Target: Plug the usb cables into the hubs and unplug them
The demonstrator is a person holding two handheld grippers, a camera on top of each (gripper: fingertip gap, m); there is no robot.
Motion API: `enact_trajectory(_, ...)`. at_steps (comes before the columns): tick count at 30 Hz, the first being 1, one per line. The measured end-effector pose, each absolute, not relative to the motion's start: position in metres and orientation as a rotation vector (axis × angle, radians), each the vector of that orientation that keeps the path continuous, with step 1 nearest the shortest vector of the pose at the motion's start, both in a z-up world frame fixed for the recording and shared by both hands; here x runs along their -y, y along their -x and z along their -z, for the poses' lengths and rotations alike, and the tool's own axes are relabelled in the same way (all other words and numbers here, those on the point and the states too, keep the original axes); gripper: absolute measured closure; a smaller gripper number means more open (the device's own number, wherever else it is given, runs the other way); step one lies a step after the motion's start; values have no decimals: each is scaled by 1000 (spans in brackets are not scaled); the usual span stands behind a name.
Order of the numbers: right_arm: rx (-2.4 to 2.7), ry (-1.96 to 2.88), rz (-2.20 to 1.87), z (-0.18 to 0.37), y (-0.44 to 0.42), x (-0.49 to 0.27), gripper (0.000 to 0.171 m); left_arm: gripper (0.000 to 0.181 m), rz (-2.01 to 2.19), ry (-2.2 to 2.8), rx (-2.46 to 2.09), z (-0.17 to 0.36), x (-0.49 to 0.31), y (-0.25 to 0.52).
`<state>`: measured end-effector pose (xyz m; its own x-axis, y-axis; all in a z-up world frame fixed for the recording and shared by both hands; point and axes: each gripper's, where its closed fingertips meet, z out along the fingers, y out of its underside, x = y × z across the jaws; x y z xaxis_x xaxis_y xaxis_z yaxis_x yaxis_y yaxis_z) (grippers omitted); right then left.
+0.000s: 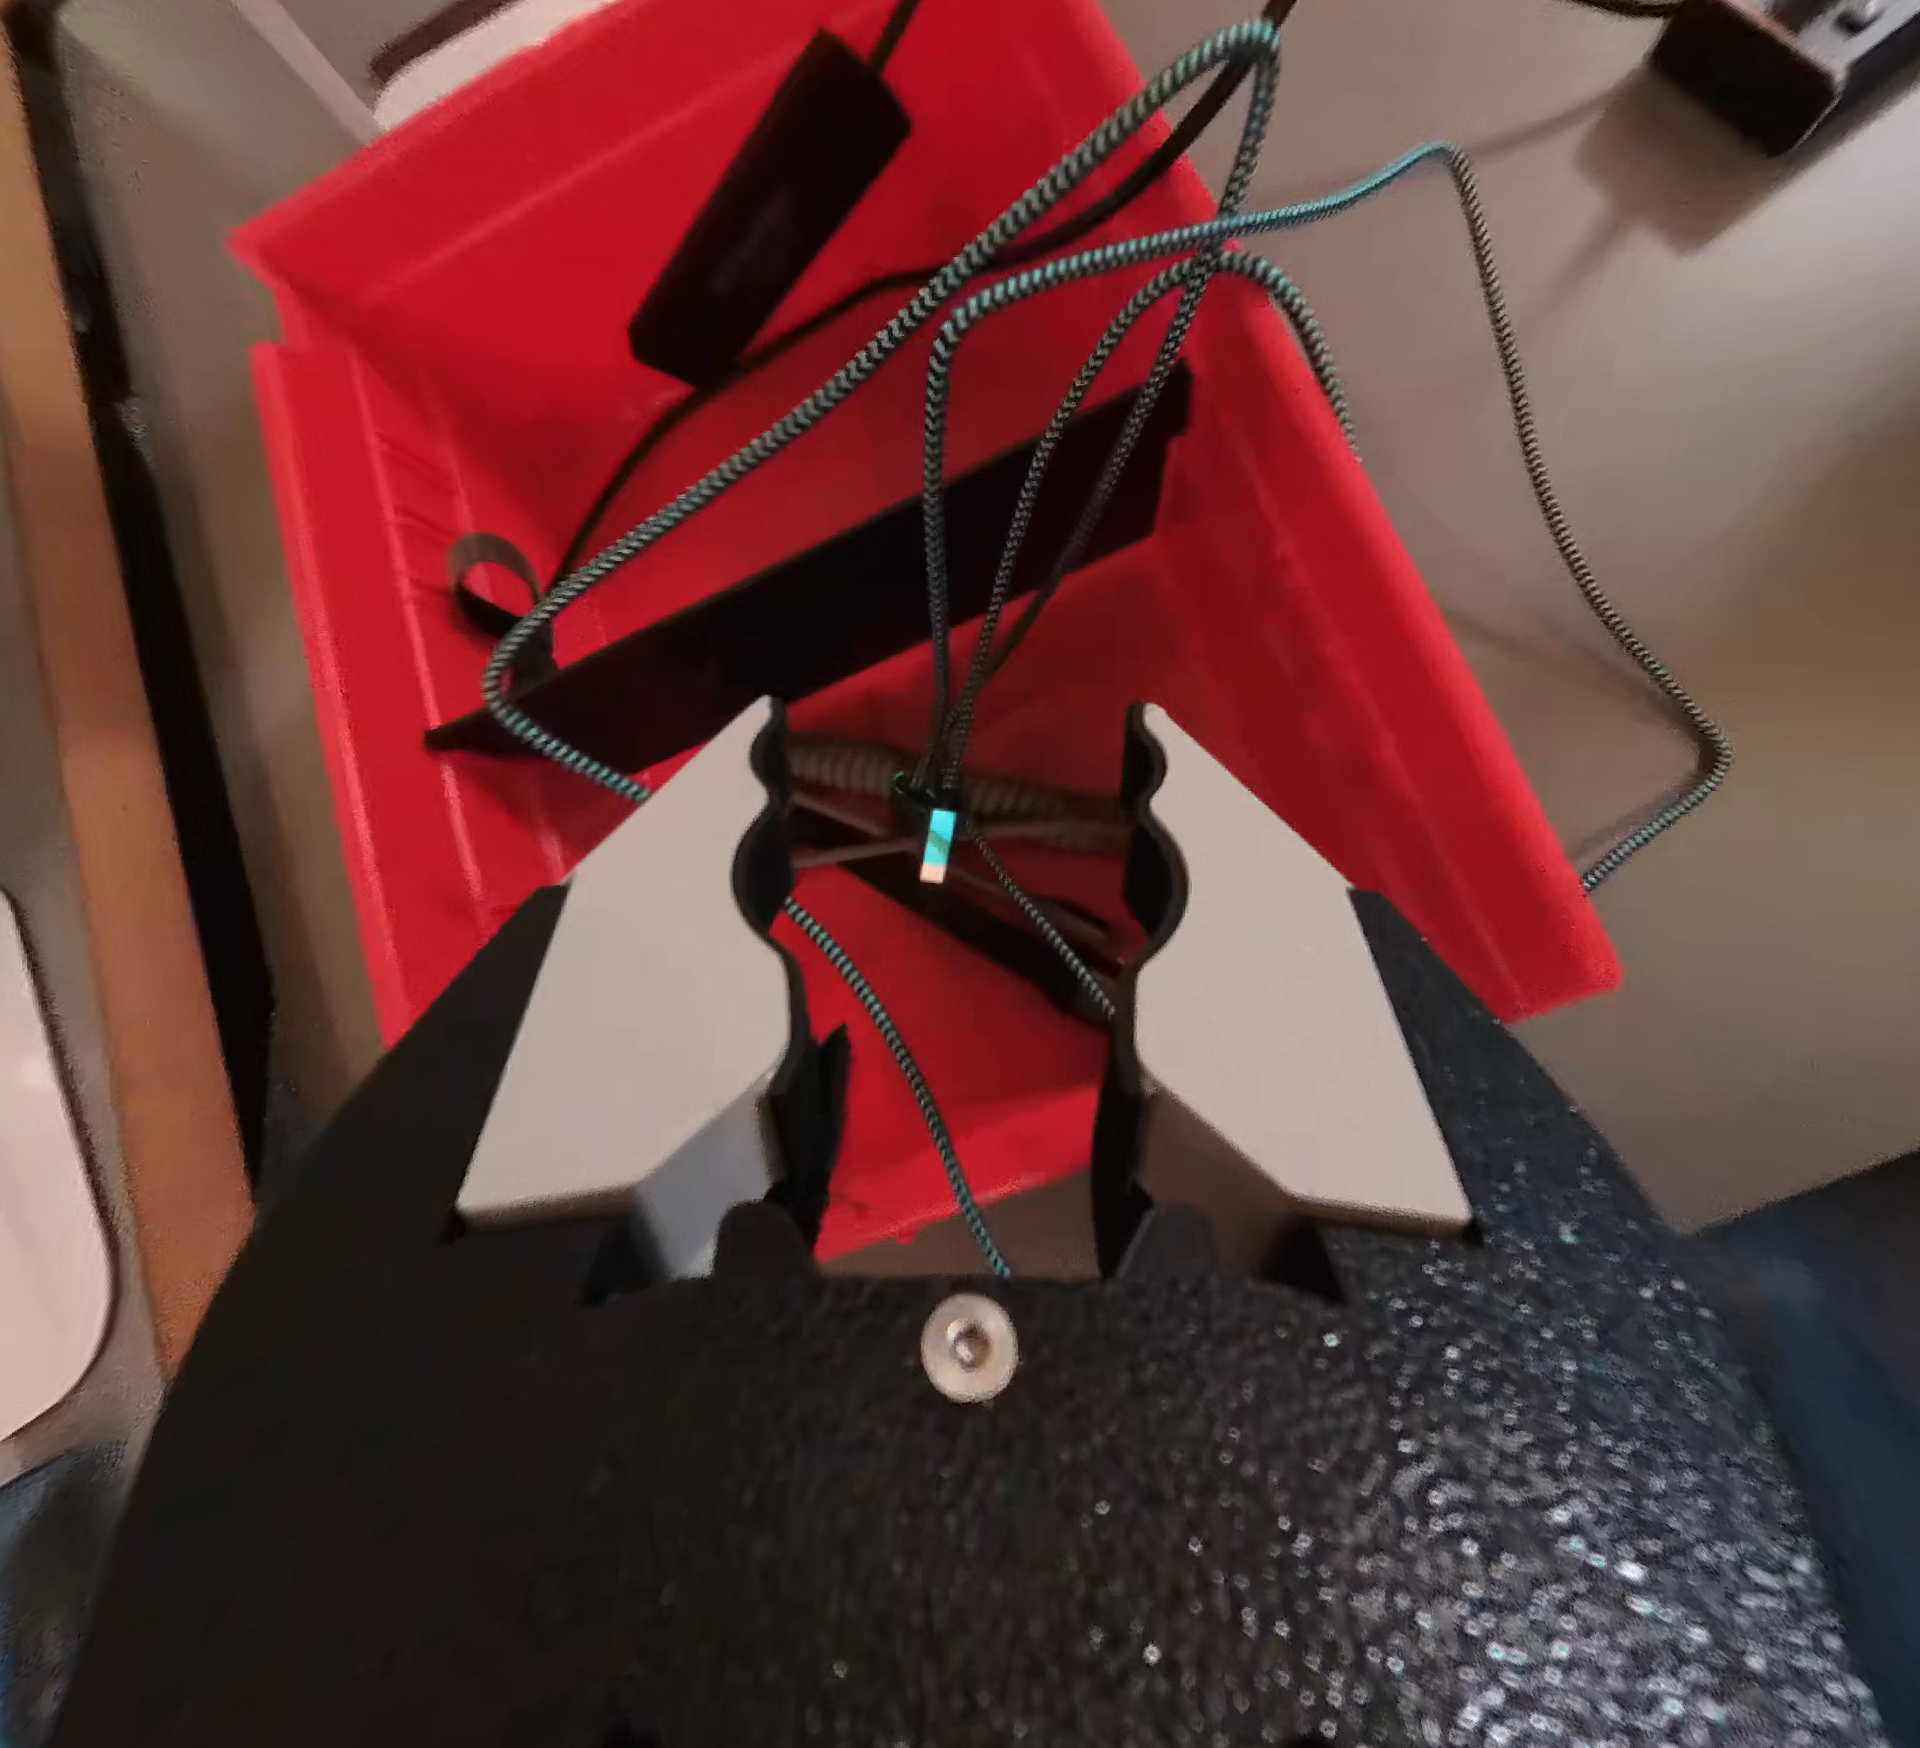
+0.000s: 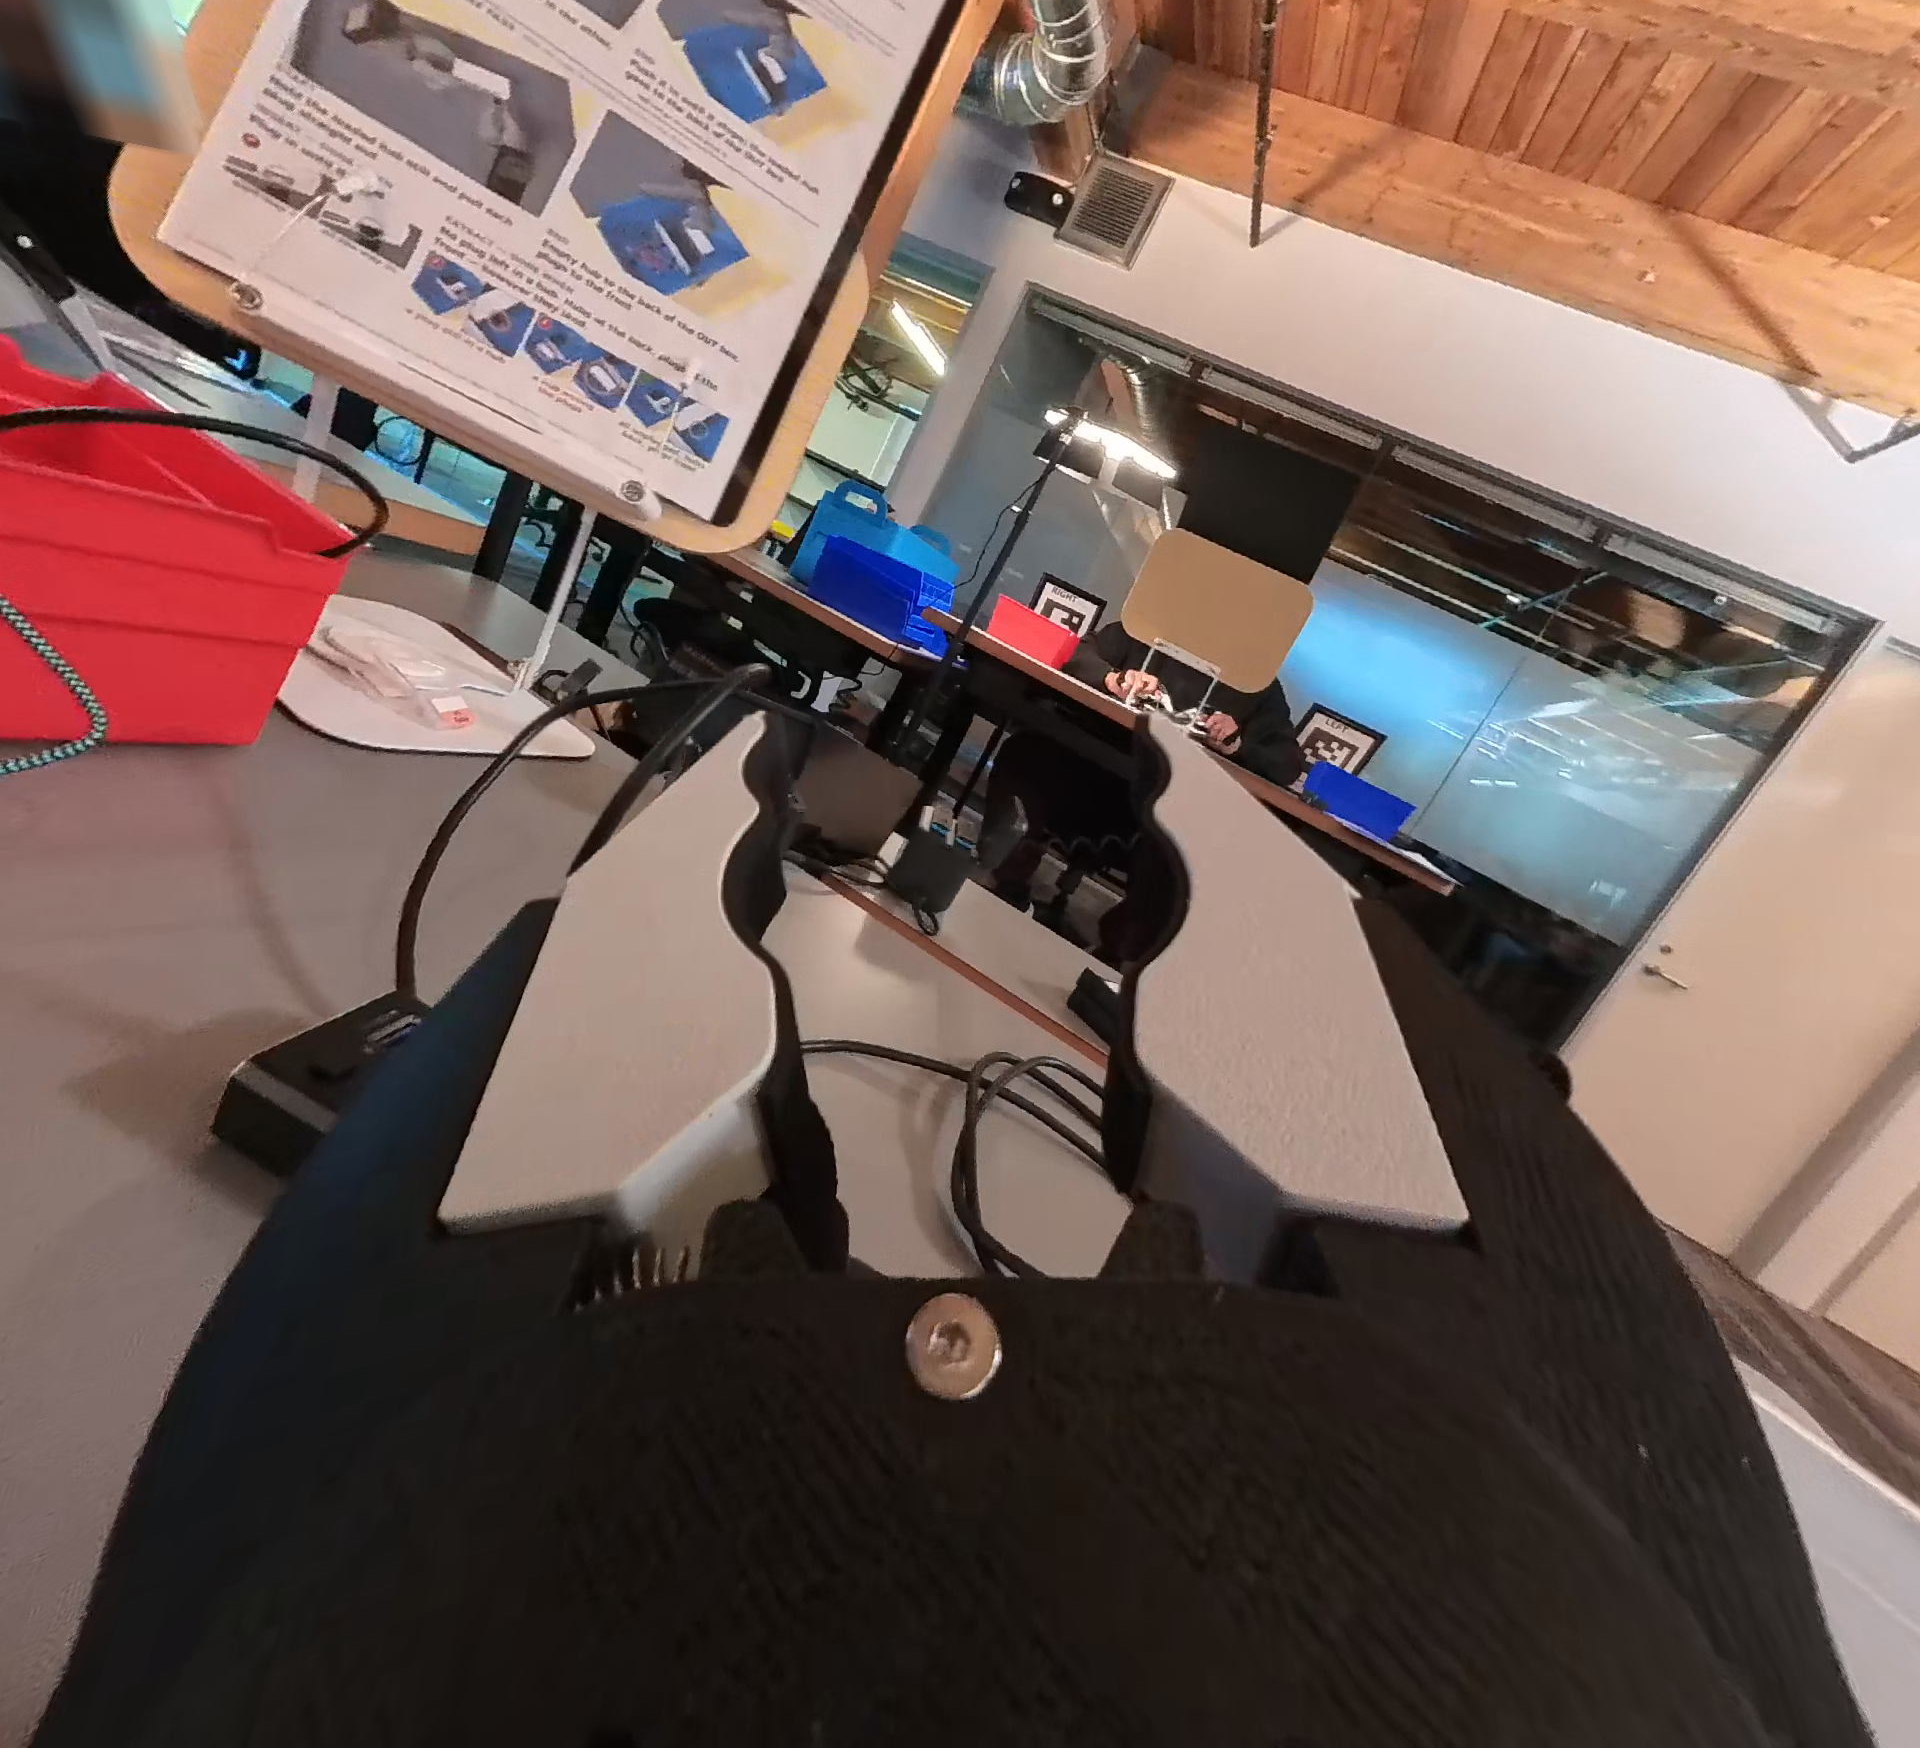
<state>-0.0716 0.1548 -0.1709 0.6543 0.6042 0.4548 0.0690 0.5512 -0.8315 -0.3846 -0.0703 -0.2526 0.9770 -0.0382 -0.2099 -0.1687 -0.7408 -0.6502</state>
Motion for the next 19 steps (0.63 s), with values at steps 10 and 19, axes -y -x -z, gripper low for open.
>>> enact_trajectory(10,846,939,-348,171,74,-150,109,170,-443,2576,-228,306,51,391)
enact_trajectory(19,848,928,-337,167,74,-147,111,181,-677,2321,-189,214,64,391)
